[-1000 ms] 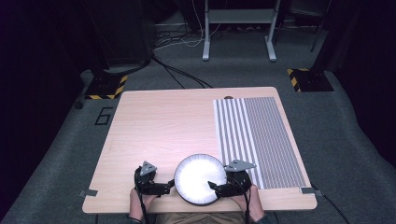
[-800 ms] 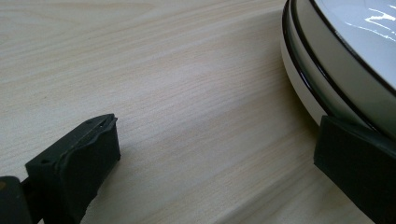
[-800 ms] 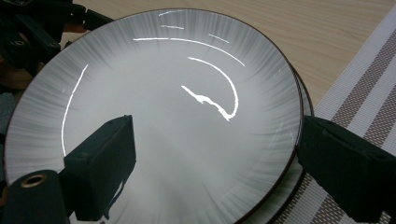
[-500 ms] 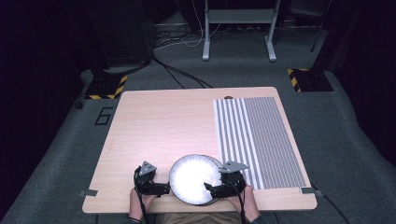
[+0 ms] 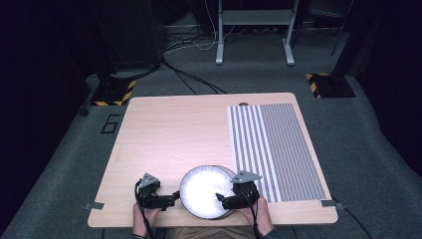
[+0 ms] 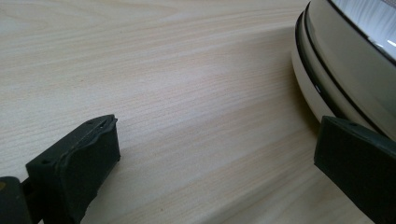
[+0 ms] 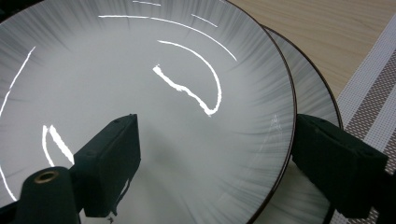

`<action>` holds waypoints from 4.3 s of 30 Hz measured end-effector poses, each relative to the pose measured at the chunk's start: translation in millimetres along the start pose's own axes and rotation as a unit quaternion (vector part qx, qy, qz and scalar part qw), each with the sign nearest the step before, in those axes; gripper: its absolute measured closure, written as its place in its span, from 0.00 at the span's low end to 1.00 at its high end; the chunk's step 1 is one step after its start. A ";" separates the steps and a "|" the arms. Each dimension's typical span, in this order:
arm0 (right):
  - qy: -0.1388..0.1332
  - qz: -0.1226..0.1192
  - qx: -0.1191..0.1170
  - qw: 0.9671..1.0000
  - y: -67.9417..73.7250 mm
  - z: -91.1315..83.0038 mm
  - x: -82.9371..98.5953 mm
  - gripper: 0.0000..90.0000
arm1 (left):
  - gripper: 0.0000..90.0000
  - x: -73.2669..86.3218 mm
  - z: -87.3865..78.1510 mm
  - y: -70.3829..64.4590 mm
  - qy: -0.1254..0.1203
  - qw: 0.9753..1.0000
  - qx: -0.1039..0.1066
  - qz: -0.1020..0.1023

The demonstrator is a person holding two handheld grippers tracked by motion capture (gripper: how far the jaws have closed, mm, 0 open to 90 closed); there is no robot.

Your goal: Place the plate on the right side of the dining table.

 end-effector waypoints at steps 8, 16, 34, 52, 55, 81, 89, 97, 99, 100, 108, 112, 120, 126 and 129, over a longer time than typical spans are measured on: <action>0.001 0.011 -0.008 1.000 1.1 6.3 1.6 0.19 | 0.00 -10.9 -15.0 -2.3 -0.024 1.000 -0.003 -0.007; -0.005 0.014 -0.014 1.000 1.2 7.7 1.4 0.19 | 0.00 -20.0 -23.9 -6.9 -0.041 0.999 0.002 -0.014; -0.008 0.017 -0.013 1.000 1.5 8.3 1.3 0.19 | 0.00 -28.2 -13.7 -35.7 -0.036 0.999 0.037 -0.002; -0.030 0.039 -0.002 0.999 -10.2 3.8 2.3 0.48 | 0.61 -17.1 -2.4 -63.2 -0.025 0.998 0.057 0.022; -0.033 0.047 0.005 0.998 -14.3 2.9 2.3 0.58 | 0.63 -17.3 -2.2 -62.9 -0.028 0.998 0.051 0.015; -0.079 0.144 0.004 0.986 -30.7 3.6 -2.7 0.85 | 0.82 -26.8 5.5 -64.0 -0.053 0.998 -0.001 -0.018; -0.094 0.163 0.000 0.982 -33.5 2.1 -5.1 0.88 | 0.84 -28.7 8.7 -62.7 -0.061 0.998 0.002 -0.034; -0.113 0.173 0.003 0.978 -35.5 -1.9 -10.2 0.90 | 0.86 -33.9 7.9 -62.2 -0.078 0.996 0.007 -0.044; -0.125 0.174 0.001 0.977 -36.1 -4.9 -14.2 0.91 | 0.87 -36.2 6.7 -62.5 -0.082 0.996 0.004 -0.043; -0.128 0.177 0.000 0.976 -36.1 -6.6 -15.8 0.92 | 0.87 -37.4 6.2 -63.0 -0.084 0.995 0.005 -0.044; -0.144 0.163 0.003 0.976 -36.7 -14.9 -23.8 0.92 | 0.89 -47.2 1.8 -64.9 -0.099 0.994 0.006 -0.039; -0.152 0.155 0.007 0.976 -36.9 -20.4 -27.7 0.92 | 0.90 -51.7 -0.4 -68.7 -0.103 0.994 0.008 -0.032; -0.171 0.122 0.029 0.977 -34.5 -33.7 -36.0 0.91 | 0.89 -56.0 -3.2 -72.0 -0.109 0.994 0.012 -0.027; -0.179 0.107 0.042 0.977 -32.4 -39.4 -39.6 0.90 | 0.89 -56.9 -4.3 -73.8 -0.111 0.993 0.017 -0.025; -0.183 0.101 0.049 0.977 -31.2 -42.0 -40.9 0.90 | 0.89 -58.2 -5.7 -74.7 -0.114 0.993 0.017 -0.027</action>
Point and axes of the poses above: each handheld gripper's, and its own axes: z roughly forward along the jaws, x roughly out of its underside, y roughly to its left, the point moved 10 cm from there along z, roughly forward along the jaws, and after that the axes turned 4 degrees about y, right-handed, at the moved point
